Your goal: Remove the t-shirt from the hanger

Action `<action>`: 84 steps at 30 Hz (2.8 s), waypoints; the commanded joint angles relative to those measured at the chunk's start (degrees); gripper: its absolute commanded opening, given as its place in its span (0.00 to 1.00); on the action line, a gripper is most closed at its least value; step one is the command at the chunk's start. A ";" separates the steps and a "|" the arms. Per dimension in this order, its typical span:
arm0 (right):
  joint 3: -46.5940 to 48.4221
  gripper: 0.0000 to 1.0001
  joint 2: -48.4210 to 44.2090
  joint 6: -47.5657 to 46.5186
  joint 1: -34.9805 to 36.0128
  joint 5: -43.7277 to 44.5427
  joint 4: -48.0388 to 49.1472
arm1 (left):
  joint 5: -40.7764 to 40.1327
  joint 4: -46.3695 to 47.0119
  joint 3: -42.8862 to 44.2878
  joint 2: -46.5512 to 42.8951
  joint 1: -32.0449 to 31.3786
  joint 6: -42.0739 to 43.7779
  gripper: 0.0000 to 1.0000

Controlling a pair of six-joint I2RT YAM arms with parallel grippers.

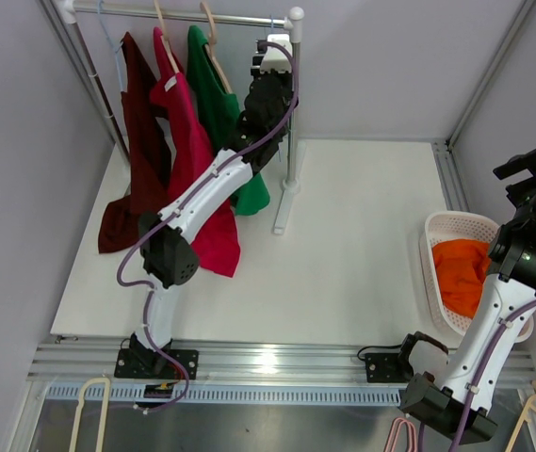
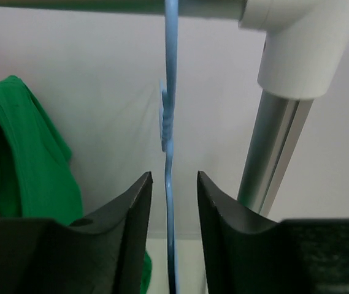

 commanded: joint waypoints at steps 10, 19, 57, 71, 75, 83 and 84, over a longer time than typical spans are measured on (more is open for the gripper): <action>0.02 0.99 -0.81 0.60 0.33 -2.27 1.08 | -1.37 1.37 -2.97 -10.22 -0.05 0.18 0.47; -0.15 0.99 -0.98 1.30 0.42 -3.32 0.82 | -5.15 -1.08 -6.31 -17.59 -2.34 -0.34 0.48; 5.56 0.99 4.21 1.13 19.05 -1.13 4.51 | -22.56 11.64 7.05 0.58 4.69 18.46 0.53; 7.32 0.99 4.64 -0.45 20.98 0.81 4.16 | -17.90 22.02 7.05 4.10 8.38 18.64 0.33; 7.06 1.00 4.99 -0.63 21.51 1.07 4.34 | -16.50 23.43 6.96 4.19 8.91 18.55 0.22; 6.53 1.00 5.70 -0.98 22.74 2.12 4.86 | -13.86 23.69 6.70 3.49 9.43 18.37 0.01; 6.44 0.99 5.70 -0.98 22.83 2.12 4.78 | -13.77 24.39 6.69 3.31 9.44 18.73 0.01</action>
